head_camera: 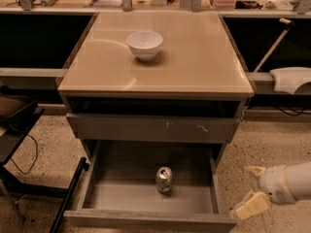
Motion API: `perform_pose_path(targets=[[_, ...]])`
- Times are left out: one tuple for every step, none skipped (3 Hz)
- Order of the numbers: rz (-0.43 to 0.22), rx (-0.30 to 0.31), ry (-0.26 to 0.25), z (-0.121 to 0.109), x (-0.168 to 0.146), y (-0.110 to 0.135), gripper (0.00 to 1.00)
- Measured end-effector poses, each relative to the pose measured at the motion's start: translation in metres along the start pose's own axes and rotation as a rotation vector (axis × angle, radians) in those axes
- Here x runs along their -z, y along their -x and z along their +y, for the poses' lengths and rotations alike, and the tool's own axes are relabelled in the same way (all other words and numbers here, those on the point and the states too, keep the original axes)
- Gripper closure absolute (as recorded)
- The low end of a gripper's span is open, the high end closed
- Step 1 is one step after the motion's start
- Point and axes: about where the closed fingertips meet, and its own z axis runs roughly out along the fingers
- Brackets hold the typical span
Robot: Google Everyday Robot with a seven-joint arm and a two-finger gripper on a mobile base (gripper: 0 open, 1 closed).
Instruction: Pick 7up can from middle drawer and place on counter
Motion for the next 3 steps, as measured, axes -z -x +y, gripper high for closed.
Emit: perform_pose_path(targets=[[-0.001,-0.173,0.027,-0.010,-0.070,-0.031,0.00],[-0.005,-0.185,0.021,-0.013,-0.075,-0.033,0.00],[-0.058,-0.178,0.016,-0.010,-0.082,-0.034,0.00]])
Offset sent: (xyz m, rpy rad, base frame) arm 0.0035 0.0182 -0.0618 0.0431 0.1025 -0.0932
